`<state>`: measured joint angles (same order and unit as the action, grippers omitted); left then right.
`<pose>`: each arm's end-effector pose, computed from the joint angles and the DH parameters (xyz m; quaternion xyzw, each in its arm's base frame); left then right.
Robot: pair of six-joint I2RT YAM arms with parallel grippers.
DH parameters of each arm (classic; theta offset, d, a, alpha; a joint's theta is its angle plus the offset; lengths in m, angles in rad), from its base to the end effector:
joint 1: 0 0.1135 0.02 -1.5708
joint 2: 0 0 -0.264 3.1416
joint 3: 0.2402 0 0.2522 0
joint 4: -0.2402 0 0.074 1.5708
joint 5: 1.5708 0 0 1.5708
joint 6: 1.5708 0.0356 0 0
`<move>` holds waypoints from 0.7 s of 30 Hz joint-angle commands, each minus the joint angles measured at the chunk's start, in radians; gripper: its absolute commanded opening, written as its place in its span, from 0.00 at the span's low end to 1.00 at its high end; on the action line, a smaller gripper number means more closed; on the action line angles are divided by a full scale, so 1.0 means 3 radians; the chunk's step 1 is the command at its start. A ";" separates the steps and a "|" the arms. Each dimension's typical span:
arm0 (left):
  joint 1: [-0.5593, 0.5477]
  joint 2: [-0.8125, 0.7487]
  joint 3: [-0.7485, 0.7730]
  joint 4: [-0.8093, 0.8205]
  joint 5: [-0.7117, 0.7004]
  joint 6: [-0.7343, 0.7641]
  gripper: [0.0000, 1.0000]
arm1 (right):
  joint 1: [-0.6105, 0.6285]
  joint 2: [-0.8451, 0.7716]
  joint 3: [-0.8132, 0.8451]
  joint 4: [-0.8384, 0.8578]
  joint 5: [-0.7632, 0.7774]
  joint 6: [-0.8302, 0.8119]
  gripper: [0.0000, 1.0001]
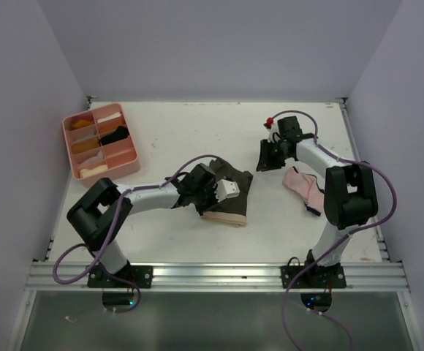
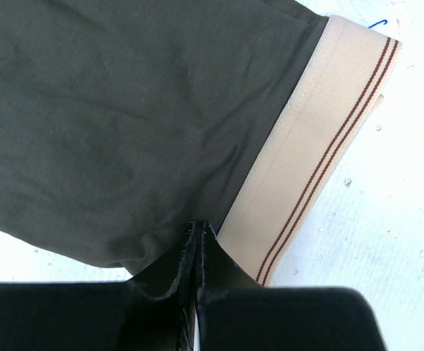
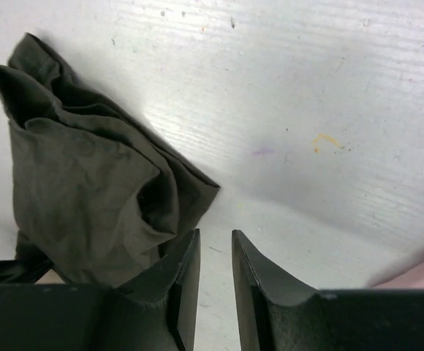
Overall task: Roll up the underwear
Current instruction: Fold the underwear
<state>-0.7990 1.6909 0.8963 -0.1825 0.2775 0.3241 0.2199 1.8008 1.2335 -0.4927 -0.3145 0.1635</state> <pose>0.2208 -0.2409 0.1531 0.5386 0.7801 -0.1967 0.2505 0.3604 0.0918 0.1954 -0.0665 0.9541 0.1963 0.2161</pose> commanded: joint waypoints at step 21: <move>-0.0185 -0.0733 0.0178 -0.0864 0.0583 0.1455 0.51 | -0.0130 -0.0102 -0.0154 0.0031 -0.1124 -0.0018 0.23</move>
<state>-0.8322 1.4773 0.9245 -0.3759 0.3740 0.6273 0.1768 1.8027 1.2152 -0.4812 -0.5556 0.1764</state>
